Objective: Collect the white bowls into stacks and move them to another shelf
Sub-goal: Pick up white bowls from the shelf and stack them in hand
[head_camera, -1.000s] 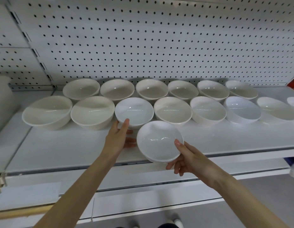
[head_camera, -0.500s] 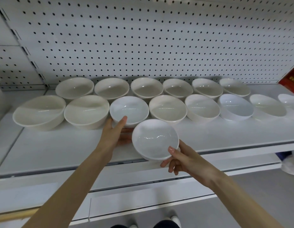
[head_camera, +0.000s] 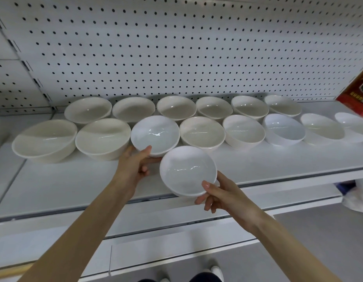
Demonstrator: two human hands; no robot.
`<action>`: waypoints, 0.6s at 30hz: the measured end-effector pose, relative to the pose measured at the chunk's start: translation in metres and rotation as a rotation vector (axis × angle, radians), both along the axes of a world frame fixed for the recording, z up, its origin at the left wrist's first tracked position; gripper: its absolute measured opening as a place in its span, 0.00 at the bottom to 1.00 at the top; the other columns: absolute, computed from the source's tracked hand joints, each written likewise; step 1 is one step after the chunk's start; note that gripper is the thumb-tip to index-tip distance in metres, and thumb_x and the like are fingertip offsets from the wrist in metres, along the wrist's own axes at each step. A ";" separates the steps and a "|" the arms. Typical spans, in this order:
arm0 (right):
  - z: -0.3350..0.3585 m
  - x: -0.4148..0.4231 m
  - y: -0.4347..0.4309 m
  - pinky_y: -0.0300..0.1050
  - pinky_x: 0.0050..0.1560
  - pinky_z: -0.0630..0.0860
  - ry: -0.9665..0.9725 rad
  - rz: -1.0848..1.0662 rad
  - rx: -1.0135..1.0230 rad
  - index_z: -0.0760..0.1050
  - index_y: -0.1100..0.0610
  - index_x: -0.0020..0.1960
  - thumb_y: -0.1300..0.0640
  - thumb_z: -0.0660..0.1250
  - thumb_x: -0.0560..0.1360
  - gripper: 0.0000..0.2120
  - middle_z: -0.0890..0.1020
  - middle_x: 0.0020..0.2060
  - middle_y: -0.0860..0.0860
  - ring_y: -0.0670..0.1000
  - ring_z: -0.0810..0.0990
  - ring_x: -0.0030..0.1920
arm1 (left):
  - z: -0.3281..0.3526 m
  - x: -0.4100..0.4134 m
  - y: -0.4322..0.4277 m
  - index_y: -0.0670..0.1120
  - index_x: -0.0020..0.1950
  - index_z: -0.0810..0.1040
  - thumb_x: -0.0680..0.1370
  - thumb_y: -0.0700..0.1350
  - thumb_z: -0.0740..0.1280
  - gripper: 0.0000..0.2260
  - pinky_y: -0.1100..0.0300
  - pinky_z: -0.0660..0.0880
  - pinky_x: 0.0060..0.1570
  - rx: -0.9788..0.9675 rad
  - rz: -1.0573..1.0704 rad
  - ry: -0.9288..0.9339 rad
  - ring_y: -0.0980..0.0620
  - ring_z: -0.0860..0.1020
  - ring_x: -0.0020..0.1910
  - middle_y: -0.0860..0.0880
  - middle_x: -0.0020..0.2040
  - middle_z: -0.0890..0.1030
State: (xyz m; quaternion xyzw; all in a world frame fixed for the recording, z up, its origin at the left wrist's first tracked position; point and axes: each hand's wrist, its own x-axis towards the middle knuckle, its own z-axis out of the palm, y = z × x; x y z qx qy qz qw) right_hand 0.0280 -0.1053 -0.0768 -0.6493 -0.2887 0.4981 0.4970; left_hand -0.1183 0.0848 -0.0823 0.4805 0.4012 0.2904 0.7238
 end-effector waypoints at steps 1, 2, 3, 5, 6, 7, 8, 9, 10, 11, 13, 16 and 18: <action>-0.001 0.000 -0.001 0.42 0.37 0.74 -0.001 -0.011 0.004 0.69 0.54 0.63 0.46 0.67 0.72 0.23 0.85 0.41 0.60 0.51 0.78 0.34 | 0.002 0.000 -0.002 0.50 0.66 0.73 0.79 0.43 0.65 0.15 0.65 0.64 0.25 -0.001 -0.015 -0.020 0.54 0.70 0.29 0.42 0.52 0.85; -0.002 0.000 -0.001 0.42 0.37 0.74 0.000 -0.021 0.008 0.70 0.55 0.63 0.47 0.66 0.73 0.21 0.85 0.40 0.60 0.50 0.77 0.34 | 0.005 0.000 -0.003 0.50 0.65 0.74 0.79 0.43 0.65 0.14 0.65 0.62 0.26 -0.002 -0.031 -0.037 0.55 0.70 0.29 0.42 0.52 0.84; -0.002 0.000 -0.002 0.42 0.37 0.74 0.002 -0.027 0.011 0.70 0.55 0.63 0.49 0.66 0.74 0.20 0.85 0.40 0.60 0.50 0.77 0.33 | 0.007 0.000 -0.005 0.50 0.64 0.74 0.80 0.43 0.64 0.13 0.65 0.61 0.27 -0.008 -0.048 -0.052 0.56 0.69 0.29 0.42 0.53 0.84; -0.003 0.000 -0.002 0.42 0.37 0.74 0.003 -0.030 0.014 0.70 0.56 0.63 0.51 0.65 0.76 0.17 0.85 0.40 0.59 0.50 0.77 0.33 | 0.014 0.000 -0.008 0.50 0.64 0.73 0.80 0.43 0.63 0.12 0.65 0.59 0.28 -0.036 -0.077 -0.079 0.58 0.66 0.25 0.40 0.53 0.84; -0.003 0.000 -0.002 0.41 0.37 0.74 0.001 -0.030 0.015 0.70 0.56 0.62 0.51 0.65 0.77 0.16 0.85 0.40 0.59 0.50 0.77 0.33 | 0.017 0.000 -0.010 0.49 0.65 0.73 0.81 0.44 0.62 0.13 0.66 0.59 0.28 -0.056 -0.088 -0.090 0.60 0.64 0.22 0.39 0.54 0.84; -0.004 -0.001 -0.002 0.41 0.37 0.74 -0.001 -0.031 0.017 0.70 0.56 0.62 0.51 0.65 0.77 0.16 0.84 0.39 0.59 0.50 0.77 0.33 | 0.020 0.000 -0.011 0.48 0.66 0.72 0.81 0.44 0.62 0.14 0.67 0.58 0.26 -0.076 -0.095 -0.104 0.59 0.63 0.20 0.38 0.54 0.83; -0.004 -0.001 -0.003 0.41 0.36 0.74 -0.003 -0.031 0.020 0.70 0.56 0.62 0.51 0.65 0.77 0.16 0.84 0.39 0.59 0.50 0.77 0.33 | 0.023 0.000 -0.012 0.47 0.67 0.71 0.81 0.43 0.62 0.14 0.68 0.58 0.25 -0.091 -0.101 -0.117 0.60 0.63 0.18 0.38 0.54 0.83; -0.004 -0.001 -0.003 0.41 0.36 0.74 -0.005 -0.031 0.023 0.70 0.55 0.62 0.51 0.65 0.76 0.17 0.84 0.39 0.59 0.50 0.77 0.33 | 0.025 -0.001 -0.012 0.46 0.67 0.71 0.81 0.43 0.62 0.14 0.69 0.57 0.24 -0.100 -0.106 -0.123 0.60 0.62 0.18 0.37 0.54 0.83; -0.004 -0.002 -0.003 0.41 0.36 0.73 -0.006 -0.031 0.026 0.70 0.55 0.63 0.51 0.65 0.76 0.17 0.84 0.39 0.59 0.49 0.77 0.33 | 0.028 -0.002 -0.012 0.46 0.68 0.70 0.81 0.43 0.62 0.15 0.69 0.57 0.24 -0.098 -0.114 -0.121 0.60 0.59 0.19 0.37 0.54 0.83; -0.004 -0.002 -0.003 0.41 0.35 0.73 -0.008 -0.031 0.027 0.70 0.55 0.63 0.51 0.65 0.77 0.17 0.84 0.39 0.59 0.49 0.76 0.32 | 0.030 -0.003 -0.011 0.47 0.67 0.70 0.81 0.44 0.62 0.15 0.69 0.57 0.24 -0.089 -0.123 -0.114 0.60 0.57 0.19 0.37 0.53 0.83; -0.003 -0.003 -0.003 0.41 0.35 0.72 -0.006 -0.036 0.026 0.70 0.55 0.62 0.52 0.65 0.77 0.16 0.84 0.39 0.58 0.49 0.76 0.32 | 0.037 -0.006 -0.009 0.48 0.63 0.72 0.81 0.44 0.62 0.11 0.70 0.59 0.23 -0.073 -0.123 -0.095 0.59 0.55 0.20 0.36 0.53 0.83; -0.003 -0.002 0.000 0.41 0.34 0.71 -0.007 -0.036 0.025 0.70 0.56 0.62 0.52 0.65 0.78 0.16 0.84 0.38 0.58 0.49 0.75 0.31 | 0.048 -0.011 -0.006 0.46 0.55 0.71 0.80 0.44 0.63 0.06 0.70 0.59 0.22 -0.072 -0.085 -0.077 0.59 0.55 0.20 0.36 0.51 0.83; -0.002 -0.003 0.001 0.41 0.34 0.71 -0.003 -0.030 0.027 0.70 0.56 0.62 0.52 0.65 0.78 0.15 0.84 0.38 0.58 0.49 0.75 0.31 | 0.055 -0.017 -0.005 0.46 0.54 0.71 0.80 0.44 0.63 0.05 0.70 0.58 0.22 -0.049 -0.075 -0.082 0.59 0.55 0.20 0.36 0.50 0.84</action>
